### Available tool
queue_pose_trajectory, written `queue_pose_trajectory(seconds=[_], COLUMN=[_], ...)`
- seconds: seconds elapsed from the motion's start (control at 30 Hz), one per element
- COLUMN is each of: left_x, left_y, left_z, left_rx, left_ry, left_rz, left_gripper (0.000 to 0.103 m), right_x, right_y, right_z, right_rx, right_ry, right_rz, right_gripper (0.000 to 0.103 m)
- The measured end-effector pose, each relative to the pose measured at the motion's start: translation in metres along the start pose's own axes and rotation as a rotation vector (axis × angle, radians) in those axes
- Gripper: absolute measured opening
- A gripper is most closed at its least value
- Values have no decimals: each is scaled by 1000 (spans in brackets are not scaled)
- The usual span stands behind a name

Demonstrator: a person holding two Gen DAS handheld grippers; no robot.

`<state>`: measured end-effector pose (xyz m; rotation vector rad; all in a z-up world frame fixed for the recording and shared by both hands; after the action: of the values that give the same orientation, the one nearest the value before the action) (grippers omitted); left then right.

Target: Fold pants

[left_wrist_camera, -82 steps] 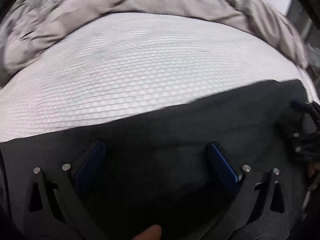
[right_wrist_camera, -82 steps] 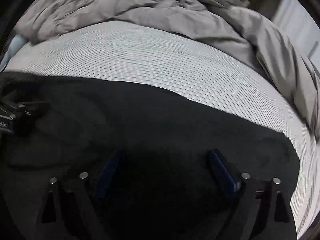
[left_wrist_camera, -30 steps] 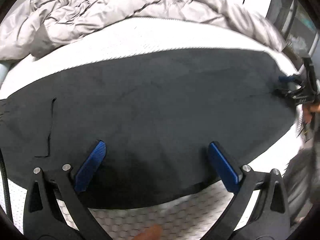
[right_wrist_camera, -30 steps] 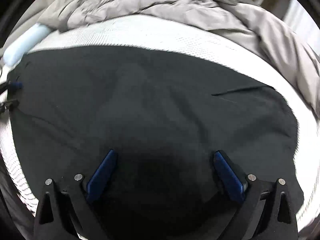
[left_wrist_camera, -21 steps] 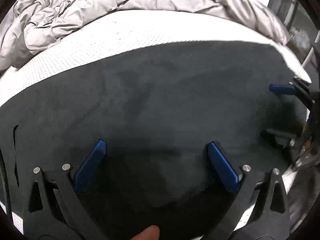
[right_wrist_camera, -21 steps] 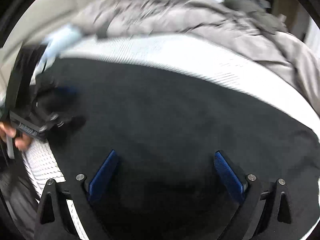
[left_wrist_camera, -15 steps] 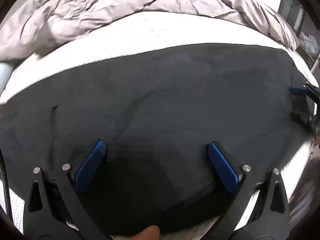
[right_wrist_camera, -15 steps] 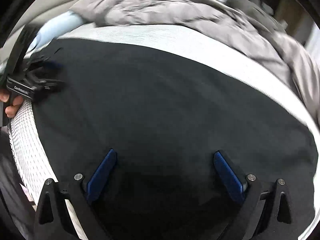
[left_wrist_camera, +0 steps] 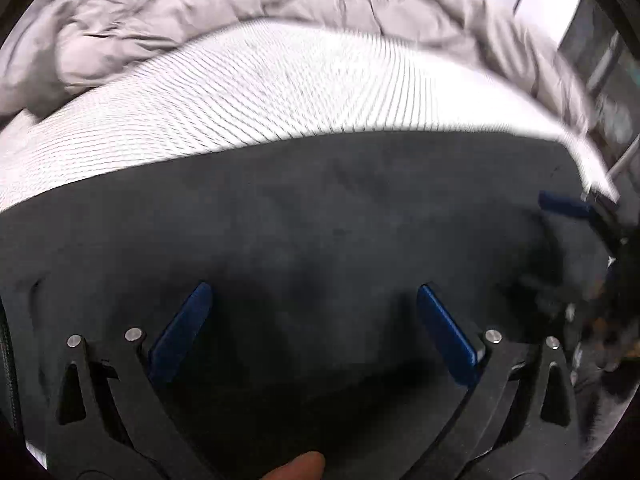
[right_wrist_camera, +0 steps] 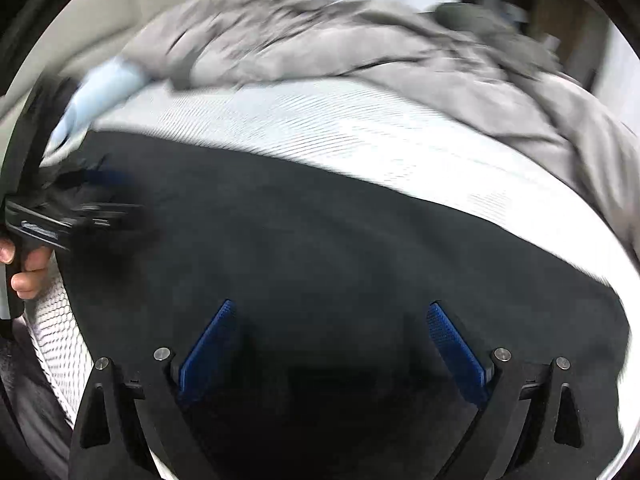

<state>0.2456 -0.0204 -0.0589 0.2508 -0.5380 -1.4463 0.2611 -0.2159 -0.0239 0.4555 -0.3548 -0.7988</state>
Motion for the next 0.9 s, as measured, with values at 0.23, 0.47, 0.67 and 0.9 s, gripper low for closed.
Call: queue_pose_trajectory(seconds=[0.23, 0.47, 0.67, 0.9], left_x=[-46, -104, -132, -196], left_y=[-16, -42, -67, -103], left_z=[16, 62, 105, 117], left_rx=[49, 110, 178, 105], left_ry=[82, 65, 68, 89], left_rz=[-39, 15, 39, 102], left_gripper=[88, 61, 61, 63], right_x=[13, 62, 13, -10], right_y=[-4, -30, -4, 7], right_z=[-41, -21, -11, -44], right_rx=[-85, -113, -7, -74], right_ry=[-10, -156, 3, 24], right_rz=[0, -138, -33, 86], right_gripper=[98, 100, 100, 100])
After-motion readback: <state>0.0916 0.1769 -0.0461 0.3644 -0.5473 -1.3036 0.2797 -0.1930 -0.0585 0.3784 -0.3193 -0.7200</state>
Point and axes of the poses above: each gripper's, at about its wrist camera, not at the fingertips, and z roughly against the way its jaws point, x to its right, y to its top, the point moved 3 cm from there along -z, roughly the way its jaws point, and after that the axes turned 8 degrees about z, right-handed, at the moved point
